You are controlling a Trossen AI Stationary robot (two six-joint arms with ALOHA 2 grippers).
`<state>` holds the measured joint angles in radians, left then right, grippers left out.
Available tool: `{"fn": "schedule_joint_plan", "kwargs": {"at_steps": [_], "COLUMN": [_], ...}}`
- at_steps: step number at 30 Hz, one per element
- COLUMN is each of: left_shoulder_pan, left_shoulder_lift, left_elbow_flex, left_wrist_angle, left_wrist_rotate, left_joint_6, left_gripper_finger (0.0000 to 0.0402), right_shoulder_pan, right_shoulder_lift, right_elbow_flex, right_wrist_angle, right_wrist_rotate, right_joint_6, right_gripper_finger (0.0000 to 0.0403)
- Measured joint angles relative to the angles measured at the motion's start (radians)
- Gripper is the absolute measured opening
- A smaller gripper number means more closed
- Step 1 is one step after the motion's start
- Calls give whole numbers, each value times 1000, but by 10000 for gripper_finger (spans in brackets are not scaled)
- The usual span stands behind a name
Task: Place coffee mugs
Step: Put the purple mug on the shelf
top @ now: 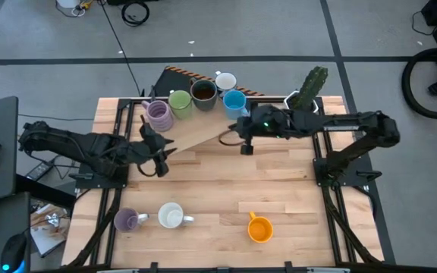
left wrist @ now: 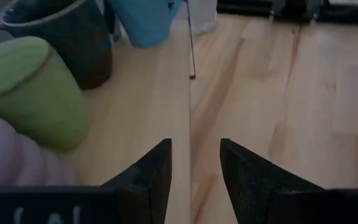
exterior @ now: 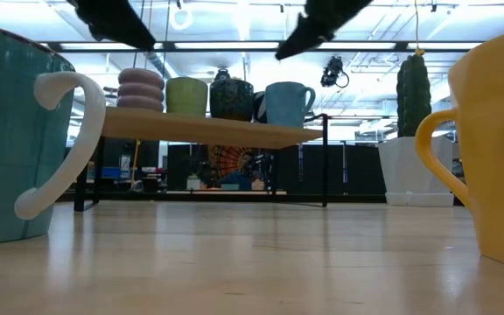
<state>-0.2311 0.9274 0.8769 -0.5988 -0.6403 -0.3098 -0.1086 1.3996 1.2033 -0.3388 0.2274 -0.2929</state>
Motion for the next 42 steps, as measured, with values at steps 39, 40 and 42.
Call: {"fn": "schedule_joint_plan", "kwargs": {"at_steps": [39,40,42], "left_shoulder_pan": [726,734,747], "left_shoulder_lift": [345,351,362], "left_elbow_flex": [590,590,590], "left_wrist_angle": [-621,-621,-622], "left_wrist_rotate": [498,511,533], "left_joint_6": [126,135,139], "left_gripper_finger": [141,141,141], "right_shoulder_pan": [56,56,56], "right_shoulder_lift": [-118,-117,-118], "right_elbow_flex": [-474,-474,-474], "right_wrist_angle": [669,668,667], "right_wrist_rotate": [-12,-13,-13], "right_joint_6": [-19,-16,-13], "right_gripper_finger": [31,31,31]}}
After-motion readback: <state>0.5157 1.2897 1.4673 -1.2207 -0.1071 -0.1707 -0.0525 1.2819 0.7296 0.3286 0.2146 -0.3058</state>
